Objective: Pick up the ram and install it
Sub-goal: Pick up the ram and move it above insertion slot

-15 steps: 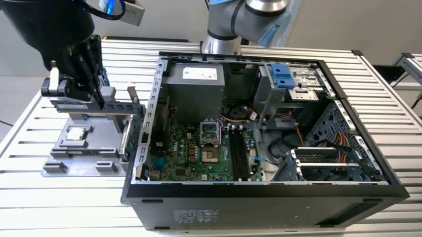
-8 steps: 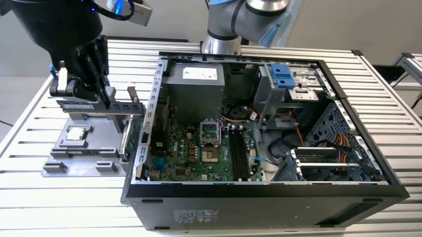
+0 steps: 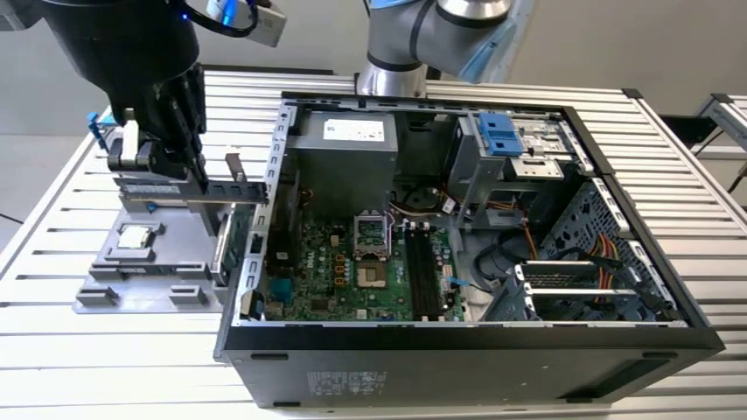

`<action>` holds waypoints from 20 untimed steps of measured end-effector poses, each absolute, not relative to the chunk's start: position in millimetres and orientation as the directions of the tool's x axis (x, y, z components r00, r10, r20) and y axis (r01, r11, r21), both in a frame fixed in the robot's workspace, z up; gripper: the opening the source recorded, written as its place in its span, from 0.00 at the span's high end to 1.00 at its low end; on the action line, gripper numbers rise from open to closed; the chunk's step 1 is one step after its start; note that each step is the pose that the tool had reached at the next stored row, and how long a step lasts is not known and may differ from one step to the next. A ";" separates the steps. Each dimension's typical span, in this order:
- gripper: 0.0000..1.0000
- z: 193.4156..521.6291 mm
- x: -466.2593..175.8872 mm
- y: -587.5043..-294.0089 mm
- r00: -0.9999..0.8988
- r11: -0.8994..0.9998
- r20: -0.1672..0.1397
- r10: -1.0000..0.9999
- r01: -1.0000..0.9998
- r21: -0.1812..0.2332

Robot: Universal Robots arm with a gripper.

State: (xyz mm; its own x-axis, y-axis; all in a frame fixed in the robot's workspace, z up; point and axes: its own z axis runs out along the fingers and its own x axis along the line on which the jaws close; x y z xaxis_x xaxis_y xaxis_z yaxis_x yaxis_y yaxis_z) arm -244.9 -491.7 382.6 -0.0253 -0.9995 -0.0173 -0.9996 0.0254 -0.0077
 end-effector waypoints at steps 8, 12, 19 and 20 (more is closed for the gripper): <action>1.00 382.6 -215.8 -491.6 -0.025 0.025 -0.017 -1.000 -1.000 -0.007; 1.00 382.6 -209.0 -491.7 -0.025 0.025 -0.017 -1.000 -1.000 -0.007; 1.00 382.6 -196.5 -491.7 -0.025 0.025 -0.017 -1.000 -1.000 -0.006; 1.00 382.6 -194.5 -491.6 -0.025 0.025 -0.017 -1.000 -1.000 -0.006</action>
